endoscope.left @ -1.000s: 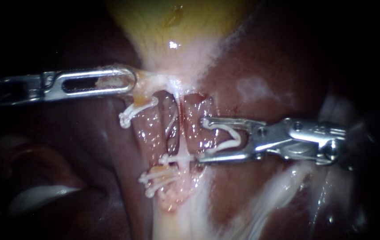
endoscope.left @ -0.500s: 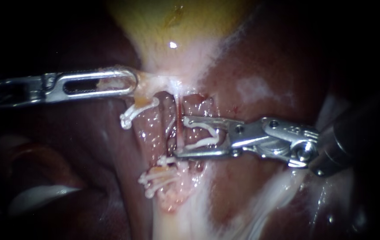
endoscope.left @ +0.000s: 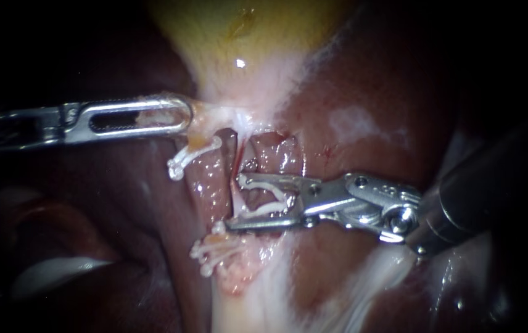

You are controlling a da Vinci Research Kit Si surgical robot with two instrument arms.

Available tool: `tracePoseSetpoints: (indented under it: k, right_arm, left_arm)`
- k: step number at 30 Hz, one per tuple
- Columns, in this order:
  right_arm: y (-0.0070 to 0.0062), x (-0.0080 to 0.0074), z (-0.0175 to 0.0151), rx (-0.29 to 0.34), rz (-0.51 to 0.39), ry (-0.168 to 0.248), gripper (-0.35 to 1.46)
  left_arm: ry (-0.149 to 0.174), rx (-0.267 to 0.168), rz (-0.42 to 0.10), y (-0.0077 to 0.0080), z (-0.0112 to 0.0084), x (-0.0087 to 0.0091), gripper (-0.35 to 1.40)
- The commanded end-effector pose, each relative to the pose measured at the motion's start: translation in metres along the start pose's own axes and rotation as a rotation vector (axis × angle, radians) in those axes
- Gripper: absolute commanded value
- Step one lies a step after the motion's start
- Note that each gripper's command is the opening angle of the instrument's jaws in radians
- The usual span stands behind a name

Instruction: Clipping second clip right tube

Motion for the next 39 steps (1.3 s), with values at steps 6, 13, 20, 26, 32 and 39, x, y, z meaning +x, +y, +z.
tracePoseSetpoints:
  k: [6, 13, 20, 26, 32, 39]
  right_arm:
    - [0.0004, -0.0009, 0.0004, -0.002, 0.007, -0.001, 0.49]
    - [0.0007, -0.0017, 0.0007, -0.004, 0.013, -0.004, 0.49]
    - [0.0007, -0.0017, 0.0007, -0.003, 0.019, -0.007, 0.49]
    - [0.0007, -0.0017, 0.0007, 0.018, 0.054, -0.012, 0.49]
    - [0.001, -0.0019, 0.0001, 0.018, 0.077, -0.026, 0.48]
    - [0.0011, -0.002, 0.0001, 0.018, 0.094, -0.026, 0.48]
  left_arm:
    - [0.0, 0.0, 0.0, 0.0, 0.0, 0.0, -0.35]
    - [0.0, 0.0, 0.0, -0.0001, 0.0, 0.0, -0.35]
    - [0.0, 0.0, 0.0, -0.0002, -0.0001, 0.0001, -0.35]
    - [-0.001, -0.001, 0.0, -0.0002, -0.0001, 0.0001, -0.35]
    - [0.001, 0.001, 0.0, -0.0004, -0.0002, 0.0001, -0.35]
    - [0.001, 0.001, 0.0, -0.0004, -0.0002, 0.0001, -0.35]
